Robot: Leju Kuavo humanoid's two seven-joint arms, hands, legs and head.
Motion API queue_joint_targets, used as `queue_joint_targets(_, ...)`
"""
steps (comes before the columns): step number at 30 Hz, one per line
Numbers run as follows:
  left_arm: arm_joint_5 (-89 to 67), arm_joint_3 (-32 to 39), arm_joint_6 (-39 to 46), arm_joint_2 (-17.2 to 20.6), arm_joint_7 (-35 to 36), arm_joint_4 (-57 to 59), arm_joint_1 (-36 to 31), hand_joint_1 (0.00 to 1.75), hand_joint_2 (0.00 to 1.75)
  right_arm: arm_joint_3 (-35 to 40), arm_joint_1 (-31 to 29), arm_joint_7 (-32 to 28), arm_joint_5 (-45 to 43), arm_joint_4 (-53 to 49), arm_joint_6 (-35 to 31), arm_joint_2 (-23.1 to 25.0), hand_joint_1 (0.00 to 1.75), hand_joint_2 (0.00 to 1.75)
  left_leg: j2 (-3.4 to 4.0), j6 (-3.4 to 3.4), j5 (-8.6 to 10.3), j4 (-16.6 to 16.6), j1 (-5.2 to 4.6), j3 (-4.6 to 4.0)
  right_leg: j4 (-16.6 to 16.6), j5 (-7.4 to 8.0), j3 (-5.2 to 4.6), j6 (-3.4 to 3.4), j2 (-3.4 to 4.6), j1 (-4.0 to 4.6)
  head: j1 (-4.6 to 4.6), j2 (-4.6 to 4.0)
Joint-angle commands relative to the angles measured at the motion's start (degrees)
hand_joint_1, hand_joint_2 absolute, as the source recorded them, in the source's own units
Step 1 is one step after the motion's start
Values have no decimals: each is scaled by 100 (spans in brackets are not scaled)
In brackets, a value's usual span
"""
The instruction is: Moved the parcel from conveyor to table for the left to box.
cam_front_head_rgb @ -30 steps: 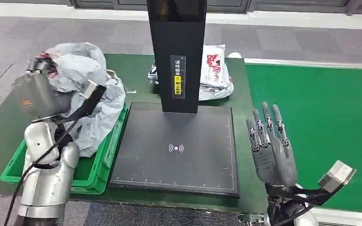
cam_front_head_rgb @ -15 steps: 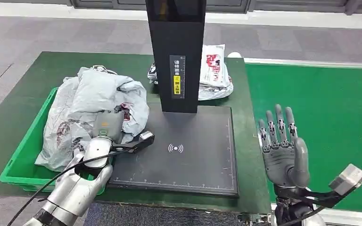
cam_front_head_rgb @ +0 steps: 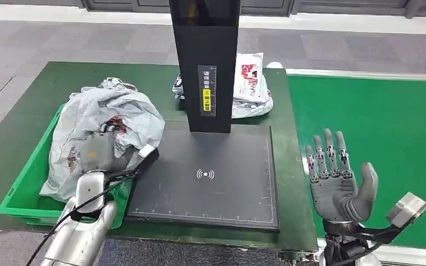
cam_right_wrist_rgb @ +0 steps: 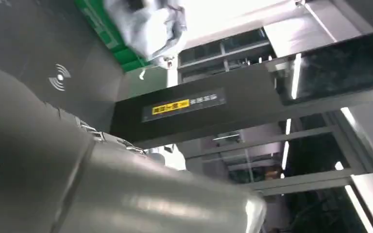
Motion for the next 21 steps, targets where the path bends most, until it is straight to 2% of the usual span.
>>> queue_joint_targets(1,2924,294,2335,-663,-2750,-2005,599,0,0,-196,395,-177,195,-135,33,48,0,0,-17,4,-4,3,6,-8,-7,-3,2,2,-6,6,2,0)
queue_joint_targets(2,2912,296,2424,-661,-2756,-2210,701,0,0,-202,383,-179,198,-131,41,45,0,0,-16,4,-4,4,3,-10,-3,-4,-2,3,-6,3,2,0)
queue_joint_targets(3,2515,558,2761,-860,-2935,-2446,747,0,0,-197,360,-170,207,-119,59,50,0,0,-30,9,-6,-5,6,-2,-20,-5,13,5,-9,6,2,0)
queue_joint_targets(6,2302,1121,2761,-1051,-3054,-2571,768,0,0,-178,322,-136,245,-101,39,71,0,0,-9,7,-10,3,4,-12,-6,-2,-2,3,7,0,2,0)
queue_joint_targets(10,1254,1606,2415,-665,-1751,-1758,187,0,0,-206,321,-128,231,-110,97,68,0,0,-27,14,-5,-10,4,-5,-12,-3,6,4,-9,-10,0,0)
queue_joint_targets(13,887,1934,2288,-487,-1417,-1348,-27,0,0,-191,239,-107,226,-29,108,62,0,0,-31,12,-1,-6,7,-10,-9,0,0,1,-18,-6,0,0)
queue_joint_targets(21,970,1992,2546,-505,-1505,-1538,125,0,0,-194,240,-109,216,1,108,53,0,0,-31,1,11,-8,6,-7,-12,4,5,-4,-18,2,0,0)
